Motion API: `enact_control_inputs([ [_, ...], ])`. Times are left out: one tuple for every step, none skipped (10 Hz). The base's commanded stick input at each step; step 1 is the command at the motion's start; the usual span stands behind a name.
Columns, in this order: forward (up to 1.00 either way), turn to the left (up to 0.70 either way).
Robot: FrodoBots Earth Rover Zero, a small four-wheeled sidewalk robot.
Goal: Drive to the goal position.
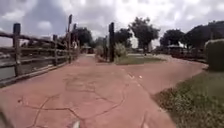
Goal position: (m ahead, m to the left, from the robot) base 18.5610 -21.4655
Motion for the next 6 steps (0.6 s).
enact_control_inputs([
  [0.7, 0.0],
  [0.7, 0.0],
  [0.7, 0.0],
  [0.7, 0.0],
  [0.7, -0.01],
  [0.7, -0.03],
])
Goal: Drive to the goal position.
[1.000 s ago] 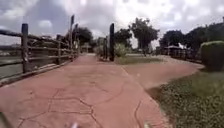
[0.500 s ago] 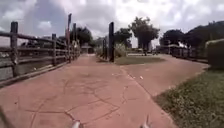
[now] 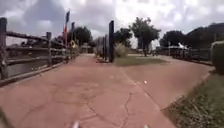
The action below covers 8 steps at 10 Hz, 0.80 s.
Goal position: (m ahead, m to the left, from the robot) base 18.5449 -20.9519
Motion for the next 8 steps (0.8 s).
enact_control_inputs([
  [0.7, -0.07],
  [0.7, -0.27],
  [0.7, -0.32],
  [0.7, -0.35],
  [0.7, -0.35],
  [0.7, -0.35],
  [0.7, -0.35],
  [0.7, -0.35],
])
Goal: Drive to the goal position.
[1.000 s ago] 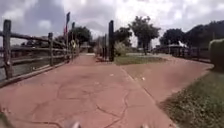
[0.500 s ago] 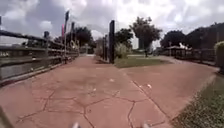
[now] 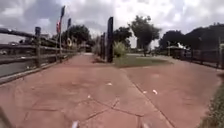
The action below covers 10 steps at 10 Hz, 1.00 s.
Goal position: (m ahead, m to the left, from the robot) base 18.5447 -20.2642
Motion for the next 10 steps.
enact_control_inputs([
  [0.7, -0.35],
  [0.7, -0.35],
  [0.7, -0.35],
  [0.7, -0.35],
  [0.7, -0.35],
  [0.7, -0.35],
  [0.7, -0.35],
  [0.7, -0.35],
  [0.7, -0.35],
  [0.7, -0.35],
])
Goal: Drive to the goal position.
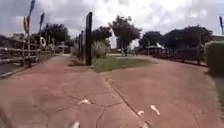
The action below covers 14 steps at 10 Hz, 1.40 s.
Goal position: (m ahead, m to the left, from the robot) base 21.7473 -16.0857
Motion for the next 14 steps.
enact_control_inputs([
  [0.7, -0.35],
  [0.7, -0.35],
  [0.7, -0.35],
  [0.7, -0.35],
  [0.7, -0.35],
  [0.7, -0.35],
  [0.7, -0.35],
  [0.68, -0.34],
  [0.68, -0.34],
  [0.68, -0.34],
  [0.69, -0.34],
  [0.68, -0.34],
  [0.68, -0.34],
  [0.68, -0.34],
])
